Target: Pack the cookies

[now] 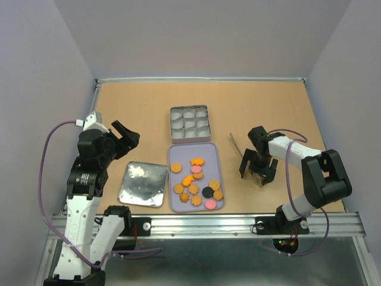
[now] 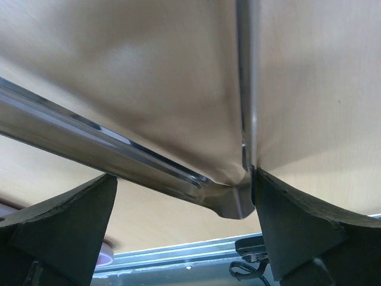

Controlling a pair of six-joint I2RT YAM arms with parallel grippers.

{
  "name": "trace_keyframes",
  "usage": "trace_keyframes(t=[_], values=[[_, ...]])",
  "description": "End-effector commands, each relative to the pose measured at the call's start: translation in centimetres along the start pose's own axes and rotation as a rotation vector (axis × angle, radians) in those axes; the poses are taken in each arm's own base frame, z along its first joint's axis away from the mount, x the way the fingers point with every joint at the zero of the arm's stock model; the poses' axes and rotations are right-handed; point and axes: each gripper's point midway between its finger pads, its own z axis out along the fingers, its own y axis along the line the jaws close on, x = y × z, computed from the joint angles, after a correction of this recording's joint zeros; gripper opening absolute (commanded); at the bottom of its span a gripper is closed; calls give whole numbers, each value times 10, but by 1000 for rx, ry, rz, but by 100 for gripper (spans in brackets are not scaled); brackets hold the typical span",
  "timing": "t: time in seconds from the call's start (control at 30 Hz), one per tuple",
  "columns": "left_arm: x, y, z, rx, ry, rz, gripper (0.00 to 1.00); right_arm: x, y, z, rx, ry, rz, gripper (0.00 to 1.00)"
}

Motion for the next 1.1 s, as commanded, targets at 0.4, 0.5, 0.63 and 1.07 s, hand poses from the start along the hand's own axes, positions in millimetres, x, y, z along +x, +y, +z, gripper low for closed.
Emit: trace_keyframes(t=[0.4,0.5,0.63,1.07], values=[[-4,2,-1,3,-41,24,86,-89,59,4,-48,-157,-170,99],[-4,2,1,1,-37,26,86,-104,68,0,-52,-184,-212,99],[-6,1,2,0,-35,35,86,-117,68,6,-10,-200,-285,99],[-3,1,-3,-10,6,54,85,-145,47,15,168,-284,-325,91]])
